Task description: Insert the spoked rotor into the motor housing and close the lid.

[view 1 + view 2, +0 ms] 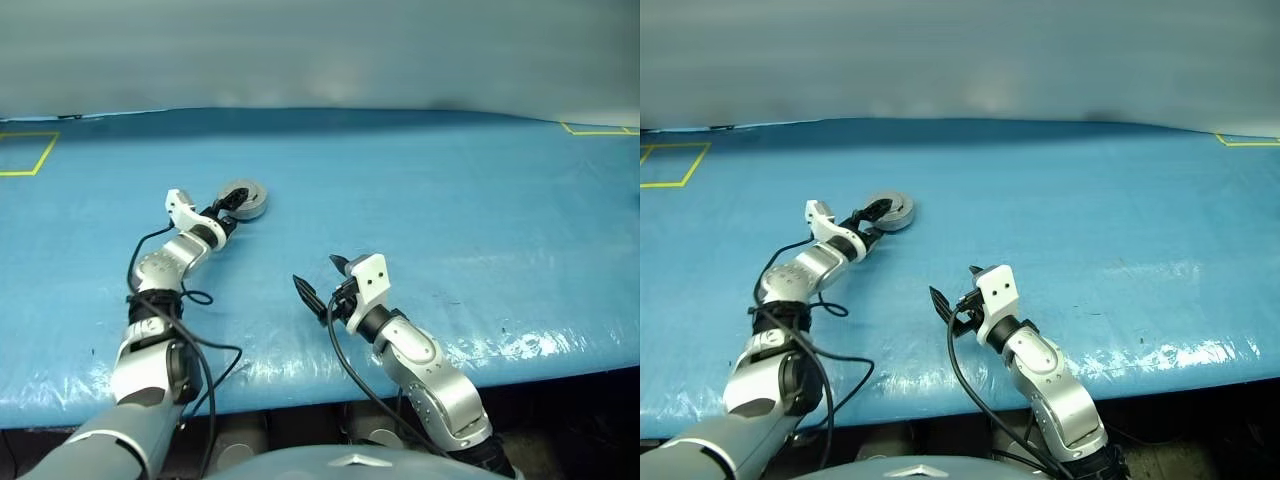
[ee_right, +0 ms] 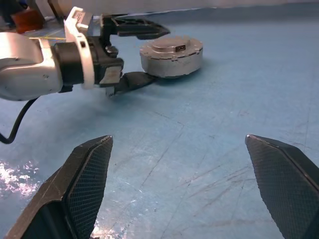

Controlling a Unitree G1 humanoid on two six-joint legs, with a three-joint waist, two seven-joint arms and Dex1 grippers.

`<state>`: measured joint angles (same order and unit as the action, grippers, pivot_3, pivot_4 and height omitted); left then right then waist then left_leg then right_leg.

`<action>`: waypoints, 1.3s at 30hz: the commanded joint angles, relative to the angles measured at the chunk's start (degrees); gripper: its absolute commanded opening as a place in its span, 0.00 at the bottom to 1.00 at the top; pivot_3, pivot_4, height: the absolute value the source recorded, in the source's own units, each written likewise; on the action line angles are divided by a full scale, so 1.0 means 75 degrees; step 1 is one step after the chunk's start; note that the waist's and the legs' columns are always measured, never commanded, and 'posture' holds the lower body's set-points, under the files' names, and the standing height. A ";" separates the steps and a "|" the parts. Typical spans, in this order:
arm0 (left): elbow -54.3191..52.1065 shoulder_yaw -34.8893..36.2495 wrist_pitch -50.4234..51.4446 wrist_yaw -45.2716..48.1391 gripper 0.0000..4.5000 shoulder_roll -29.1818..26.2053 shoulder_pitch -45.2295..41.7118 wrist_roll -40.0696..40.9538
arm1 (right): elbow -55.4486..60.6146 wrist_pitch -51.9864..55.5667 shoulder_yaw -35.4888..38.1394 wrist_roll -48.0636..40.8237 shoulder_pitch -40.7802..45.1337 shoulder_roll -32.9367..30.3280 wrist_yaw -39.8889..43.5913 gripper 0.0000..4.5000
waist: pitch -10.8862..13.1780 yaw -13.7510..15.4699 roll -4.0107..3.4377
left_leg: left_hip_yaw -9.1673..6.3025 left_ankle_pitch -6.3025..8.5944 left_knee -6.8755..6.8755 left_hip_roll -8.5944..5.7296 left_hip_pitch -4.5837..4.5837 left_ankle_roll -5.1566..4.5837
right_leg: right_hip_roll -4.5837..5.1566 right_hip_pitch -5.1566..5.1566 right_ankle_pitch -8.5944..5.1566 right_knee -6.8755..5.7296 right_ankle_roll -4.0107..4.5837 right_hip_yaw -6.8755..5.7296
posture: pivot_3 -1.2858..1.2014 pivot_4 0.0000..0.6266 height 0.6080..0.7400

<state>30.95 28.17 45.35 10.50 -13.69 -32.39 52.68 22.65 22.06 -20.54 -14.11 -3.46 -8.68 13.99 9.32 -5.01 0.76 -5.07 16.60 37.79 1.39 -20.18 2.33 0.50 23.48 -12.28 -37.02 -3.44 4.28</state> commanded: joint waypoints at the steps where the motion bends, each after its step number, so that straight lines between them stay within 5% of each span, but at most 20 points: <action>1: -0.1702 -0.0215 0.1254 -0.0148 1.00 -0.0138 0.1432 0.0203 | 0.0060 -0.0023 0.0048 0.0011 0.0077 0.0024 0.0181 1.00 | -0.0012 0.0014 -0.0011 | 0.0007 0.0000 -0.0003 0.0001 0.0009 0.0001 | 0.0000 -0.0005 -0.0001 -0.0001 0.0000 0.0008 | 0.52 0.24 1.00; 5: -0.3873 -0.1257 0.0888 0.0470 1.00 -0.0634 0.2769 -0.0530 | -0.0076 -0.0194 0.0016 0.0204 0.0129 -0.0078 0.0352 1.00 | -0.0022 0.0104 -0.0007 | 0.0012 0.0000 -0.0003 0.0000 0.0019 0.0002 | 0.0002 -0.0014 -0.0005 -0.0001 0.0006 0.0010 | 0.52 0.24 1.00; 9: -0.5465 -0.2376 -0.0907 0.1087 1.00 -0.0971 0.3943 -0.2042 | -0.0361 -0.0734 0.0120 0.0400 0.0121 -0.0033 0.0418 1.00 | -0.0022 0.0176 -0.0010 | 0.0017 0.0000 -0.0005 -0.0001 0.0018 0.0005 | 0.0003 -0.0011 -0.0021 0.0002 0.0035 0.0015 | 0.52 0.24 1.00; 19: -0.5659 -0.3721 -0.5626 0.0922 1.00 -0.0844 0.5157 -0.5851 | -0.0614 -0.1626 0.0734 0.1004 -0.0324 -0.0060 0.0062 1.00 | -0.0021 0.0349 -0.0008 | 0.0024 0.0002 -0.0013 0.0000 -0.0040 0.0003 | 0.0006 0.0044 -0.0023 0.0023 0.0041 0.0018 | 0.52 0.24 1.00; 39: -0.5747 -0.3730 -0.5944 0.1458 1.00 -0.0321 0.5357 -0.5752 | -0.0642 -0.1780 0.0870 0.1666 -0.0581 -0.0206 -0.0030 1.00 | -0.0017 0.0375 -0.0011 | 0.0025 0.0006 -0.0002 0.0004 -0.0048 -0.0006 | 0.0002 0.0046 -0.0025 0.0022 0.0041 0.0012 | 0.52 0.24 1.00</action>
<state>-10.98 0.32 1.12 21.33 -16.28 8.23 9.69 16.26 9.76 -14.21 -1.86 -8.14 -10.52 13.64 9.19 -2.20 0.68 -4.88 16.64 37.78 1.43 -20.54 2.29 0.52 23.82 -12.47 -36.85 -3.13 4.37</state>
